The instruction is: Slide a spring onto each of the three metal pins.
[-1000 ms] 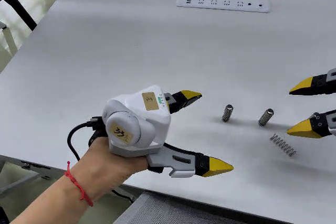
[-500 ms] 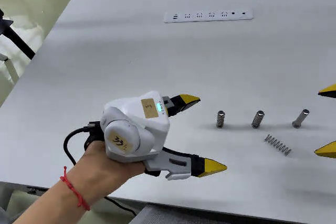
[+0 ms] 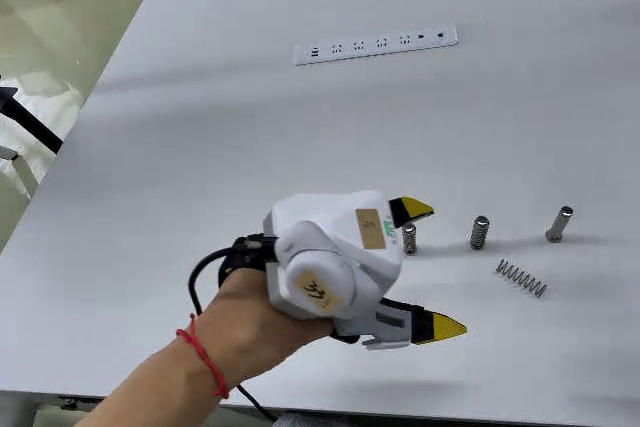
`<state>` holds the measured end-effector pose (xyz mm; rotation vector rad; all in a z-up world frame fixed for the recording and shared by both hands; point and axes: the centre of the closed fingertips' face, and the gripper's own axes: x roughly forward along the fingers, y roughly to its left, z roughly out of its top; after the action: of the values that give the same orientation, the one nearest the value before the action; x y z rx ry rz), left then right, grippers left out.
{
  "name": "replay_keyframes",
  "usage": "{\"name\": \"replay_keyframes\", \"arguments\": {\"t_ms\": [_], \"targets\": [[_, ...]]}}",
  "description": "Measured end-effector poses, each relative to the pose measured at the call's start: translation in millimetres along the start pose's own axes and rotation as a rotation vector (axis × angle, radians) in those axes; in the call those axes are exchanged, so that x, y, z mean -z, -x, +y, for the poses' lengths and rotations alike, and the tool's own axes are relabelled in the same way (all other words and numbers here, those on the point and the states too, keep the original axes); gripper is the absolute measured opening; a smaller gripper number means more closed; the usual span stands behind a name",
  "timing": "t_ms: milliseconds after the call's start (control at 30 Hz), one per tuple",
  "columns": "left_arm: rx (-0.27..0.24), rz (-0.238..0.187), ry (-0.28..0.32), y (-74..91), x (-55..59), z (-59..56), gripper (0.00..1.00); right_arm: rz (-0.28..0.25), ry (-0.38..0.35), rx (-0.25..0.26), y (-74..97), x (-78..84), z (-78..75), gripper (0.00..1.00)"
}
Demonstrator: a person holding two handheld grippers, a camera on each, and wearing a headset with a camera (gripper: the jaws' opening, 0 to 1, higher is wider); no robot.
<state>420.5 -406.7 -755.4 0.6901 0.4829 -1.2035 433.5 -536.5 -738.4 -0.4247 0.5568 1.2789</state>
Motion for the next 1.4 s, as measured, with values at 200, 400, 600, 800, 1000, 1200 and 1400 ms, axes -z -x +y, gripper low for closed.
{"name": "replay_keyframes", "arguments": {"t_ms": [200, 400, 600, 800, 1000, 1200, 1400], "targets": [[0.012, 0.084, -0.077, -34.9, 3.1, -0.5, 0.51, -0.003, -0.022, 0.01, 4.5, 17.8, -3.4, 0.76], [0.041, 0.115, -0.056, -63.5, 3.6, -2.8, 0.47, -0.014, -0.048, 0.027, 8.8, 31.4, -6.6, 0.75], [0.047, 0.157, -0.045, -81.2, 7.2, -1.8, 0.43, -0.019, -0.069, 0.04, 12.6, 42.1, -7.0, 0.75], [0.044, 0.202, -0.007, -95.8, 13.1, 0.6, 0.37, -0.032, -0.091, 0.055, 15.4, 48.0, -7.3, 0.74], [0.047, 0.24, 0.032, -102.5, 20.3, 0.1, 0.33, -0.038, -0.106, 0.061, 16.9, 52.4, -6.4, 0.73], [0.046, 0.249, 0.047, -105.4, 22.4, -0.8, 0.32, -0.045, -0.117, 0.066, 18.1, 54.8, -4.9, 0.73], [0.045, 0.281, 0.07, -107.5, 28.4, -2.4, 0.3, -0.054, -0.125, 0.073, 18.2, 55.0, -3.4, 0.73]]}}
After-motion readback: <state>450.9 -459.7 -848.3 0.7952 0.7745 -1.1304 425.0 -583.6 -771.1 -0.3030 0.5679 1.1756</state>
